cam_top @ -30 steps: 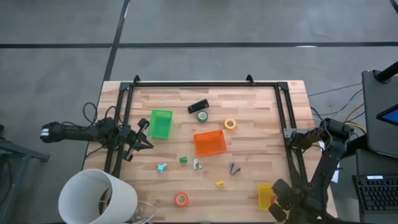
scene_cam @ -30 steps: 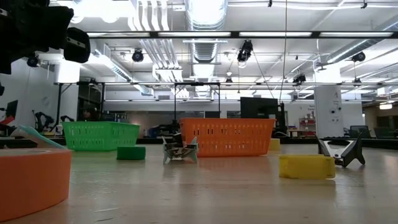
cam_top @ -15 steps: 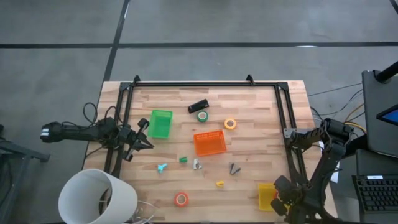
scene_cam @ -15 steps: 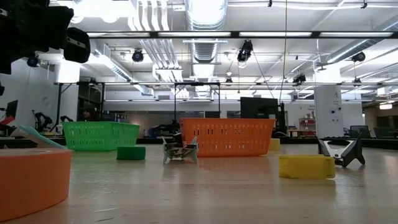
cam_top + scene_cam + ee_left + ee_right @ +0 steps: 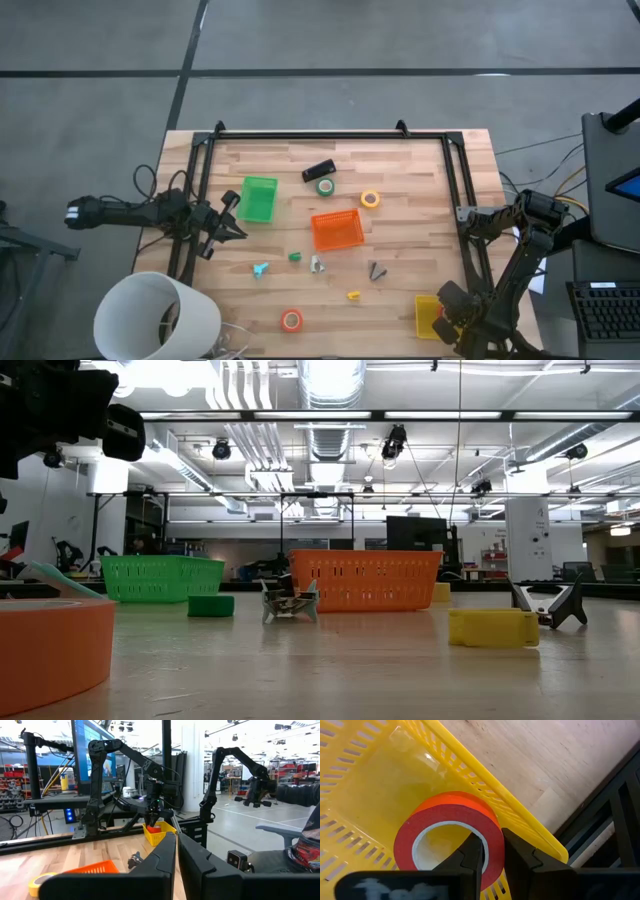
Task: Pick and place Stapler, Stapler remover, tape
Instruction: Put the red tape into the yellow bin, then put the yellow tape into the yellow bin
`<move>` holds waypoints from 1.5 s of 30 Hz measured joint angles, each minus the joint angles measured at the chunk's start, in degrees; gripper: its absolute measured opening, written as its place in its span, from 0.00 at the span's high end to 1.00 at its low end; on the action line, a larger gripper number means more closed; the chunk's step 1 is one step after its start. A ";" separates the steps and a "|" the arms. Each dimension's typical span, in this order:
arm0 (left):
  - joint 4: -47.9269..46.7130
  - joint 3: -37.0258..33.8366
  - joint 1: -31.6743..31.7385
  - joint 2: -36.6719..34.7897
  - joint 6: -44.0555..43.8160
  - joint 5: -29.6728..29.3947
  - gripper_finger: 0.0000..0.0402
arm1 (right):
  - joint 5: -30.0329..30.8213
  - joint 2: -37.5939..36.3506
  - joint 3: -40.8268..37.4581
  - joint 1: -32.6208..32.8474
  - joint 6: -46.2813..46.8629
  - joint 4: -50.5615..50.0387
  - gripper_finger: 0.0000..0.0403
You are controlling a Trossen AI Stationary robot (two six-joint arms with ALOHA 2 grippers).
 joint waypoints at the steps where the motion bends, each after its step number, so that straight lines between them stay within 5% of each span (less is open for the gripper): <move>1: 0.00 0.00 0.00 0.00 0.01 0.00 0.94 | 0.00 0.00 -0.04 0.00 -0.10 0.25 0.87; 14: -0.02 0.00 0.00 0.00 -0.01 0.00 0.94 | -0.26 -0.06 -0.46 0.00 -0.08 1.49 0.86; 31: -0.02 0.00 0.00 0.00 -0.01 0.02 0.94 | -5.99 -0.04 0.81 -0.77 -1.04 1.03 0.64; 45: -0.02 0.00 0.01 -0.02 -0.01 0.01 0.94 | -0.11 -1.73 4.57 -3.68 -2.57 -3.62 0.68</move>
